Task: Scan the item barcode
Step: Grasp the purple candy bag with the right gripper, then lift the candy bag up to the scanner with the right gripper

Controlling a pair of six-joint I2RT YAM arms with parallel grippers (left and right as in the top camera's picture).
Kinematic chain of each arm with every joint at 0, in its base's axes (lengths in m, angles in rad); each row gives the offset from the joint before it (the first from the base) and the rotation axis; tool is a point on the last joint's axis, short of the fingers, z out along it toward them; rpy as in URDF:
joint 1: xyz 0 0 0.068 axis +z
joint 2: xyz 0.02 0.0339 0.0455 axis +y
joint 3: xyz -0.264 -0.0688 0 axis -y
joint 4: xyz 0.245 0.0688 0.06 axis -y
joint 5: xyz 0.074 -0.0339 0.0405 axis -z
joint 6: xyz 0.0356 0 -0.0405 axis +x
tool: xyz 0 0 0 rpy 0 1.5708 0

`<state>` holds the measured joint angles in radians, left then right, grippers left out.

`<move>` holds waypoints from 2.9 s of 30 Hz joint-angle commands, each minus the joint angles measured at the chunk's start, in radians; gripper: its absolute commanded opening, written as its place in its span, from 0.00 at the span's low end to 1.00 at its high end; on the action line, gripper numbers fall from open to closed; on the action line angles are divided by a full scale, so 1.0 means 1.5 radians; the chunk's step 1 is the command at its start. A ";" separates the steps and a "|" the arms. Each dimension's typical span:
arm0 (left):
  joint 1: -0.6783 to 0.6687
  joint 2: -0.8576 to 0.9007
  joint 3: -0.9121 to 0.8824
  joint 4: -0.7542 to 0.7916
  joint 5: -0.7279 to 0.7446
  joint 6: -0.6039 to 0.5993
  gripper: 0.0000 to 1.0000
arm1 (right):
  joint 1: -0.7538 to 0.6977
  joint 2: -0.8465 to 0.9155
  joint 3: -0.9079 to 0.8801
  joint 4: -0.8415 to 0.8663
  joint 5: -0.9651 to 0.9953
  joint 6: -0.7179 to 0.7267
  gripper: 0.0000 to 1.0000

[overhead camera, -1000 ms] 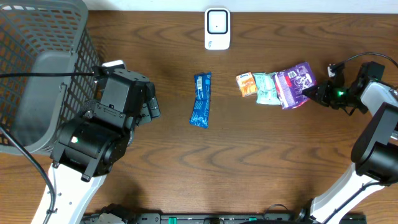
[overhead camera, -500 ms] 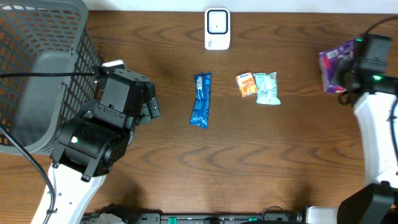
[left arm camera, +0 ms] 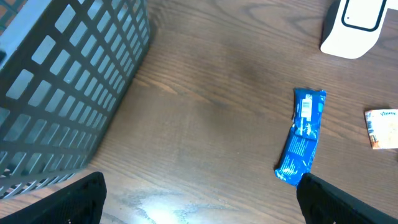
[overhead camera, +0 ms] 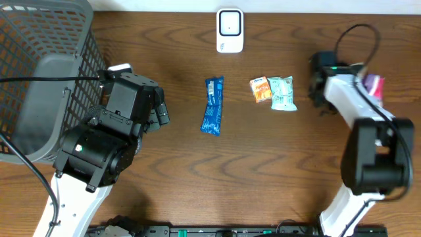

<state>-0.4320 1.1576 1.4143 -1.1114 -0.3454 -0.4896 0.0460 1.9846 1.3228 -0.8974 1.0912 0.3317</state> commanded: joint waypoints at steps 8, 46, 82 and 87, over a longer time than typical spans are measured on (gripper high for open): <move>0.004 0.000 0.004 -0.002 -0.007 0.007 0.98 | 0.119 -0.042 0.028 0.001 -0.207 0.077 0.57; 0.004 0.000 0.004 -0.002 -0.007 0.007 0.98 | -0.348 0.067 0.049 0.112 -1.171 -0.189 0.81; 0.004 0.000 0.004 -0.002 -0.007 0.007 0.98 | -0.074 -0.151 0.052 0.542 -1.119 0.185 0.01; 0.004 0.000 0.004 -0.002 -0.007 0.007 0.98 | 0.026 -0.078 0.071 0.698 -1.008 0.309 0.01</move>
<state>-0.4320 1.1576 1.4143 -1.1114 -0.3454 -0.4896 0.0093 1.7939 1.3979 0.0780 -0.5594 0.6037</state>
